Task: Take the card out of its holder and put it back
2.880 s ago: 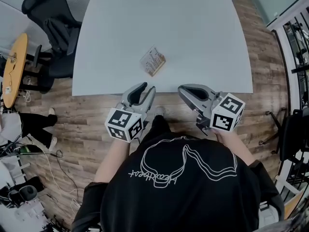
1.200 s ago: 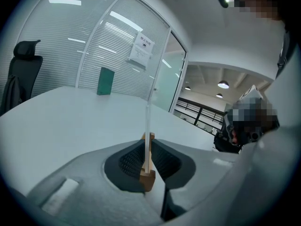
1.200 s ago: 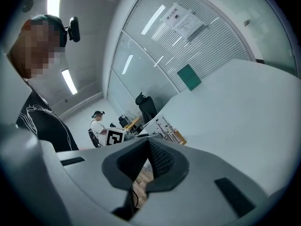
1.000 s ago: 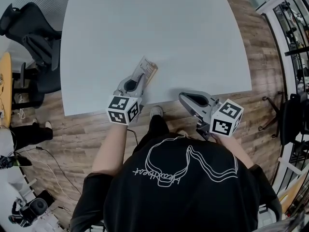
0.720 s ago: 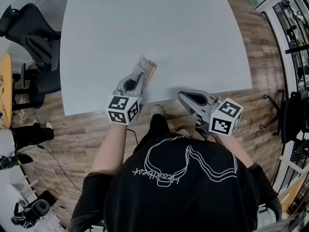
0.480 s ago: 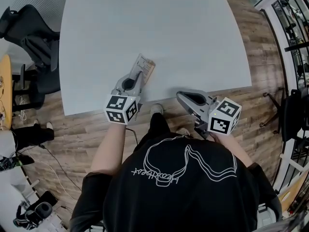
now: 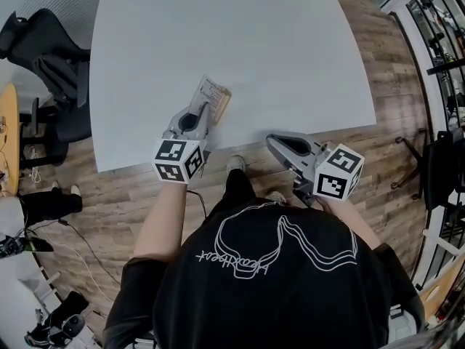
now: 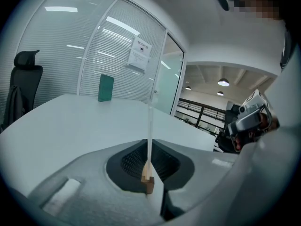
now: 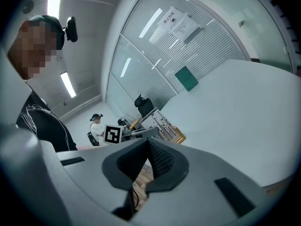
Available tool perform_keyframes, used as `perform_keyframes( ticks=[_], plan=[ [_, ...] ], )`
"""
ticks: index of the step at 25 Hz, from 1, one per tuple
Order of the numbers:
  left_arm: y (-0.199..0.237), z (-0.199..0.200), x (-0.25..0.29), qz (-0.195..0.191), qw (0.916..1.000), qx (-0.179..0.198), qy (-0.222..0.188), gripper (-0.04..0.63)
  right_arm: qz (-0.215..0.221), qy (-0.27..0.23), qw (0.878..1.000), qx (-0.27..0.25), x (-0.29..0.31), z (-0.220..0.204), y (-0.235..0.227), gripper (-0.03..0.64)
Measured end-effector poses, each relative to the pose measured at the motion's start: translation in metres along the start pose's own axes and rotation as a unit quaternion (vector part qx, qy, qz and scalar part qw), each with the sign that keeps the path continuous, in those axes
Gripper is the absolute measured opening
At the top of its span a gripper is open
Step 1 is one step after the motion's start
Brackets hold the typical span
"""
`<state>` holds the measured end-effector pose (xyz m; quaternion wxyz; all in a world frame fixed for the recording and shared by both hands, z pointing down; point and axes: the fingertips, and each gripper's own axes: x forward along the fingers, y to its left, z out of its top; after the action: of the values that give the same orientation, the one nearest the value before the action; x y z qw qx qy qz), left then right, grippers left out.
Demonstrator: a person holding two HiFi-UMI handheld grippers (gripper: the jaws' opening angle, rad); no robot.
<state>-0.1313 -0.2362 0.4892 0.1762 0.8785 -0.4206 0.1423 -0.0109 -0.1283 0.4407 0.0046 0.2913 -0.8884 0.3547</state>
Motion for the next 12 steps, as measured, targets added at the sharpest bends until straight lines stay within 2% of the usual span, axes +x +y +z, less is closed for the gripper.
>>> perform_keyframes(
  ticks=[12],
  plan=[
    [-0.001,0.018,-0.014,0.029,0.9993,0.002,-0.023,0.026,0.011,-0.011,1.000,-0.002,-0.010,0.000,0.013,0.009]
  ],
)
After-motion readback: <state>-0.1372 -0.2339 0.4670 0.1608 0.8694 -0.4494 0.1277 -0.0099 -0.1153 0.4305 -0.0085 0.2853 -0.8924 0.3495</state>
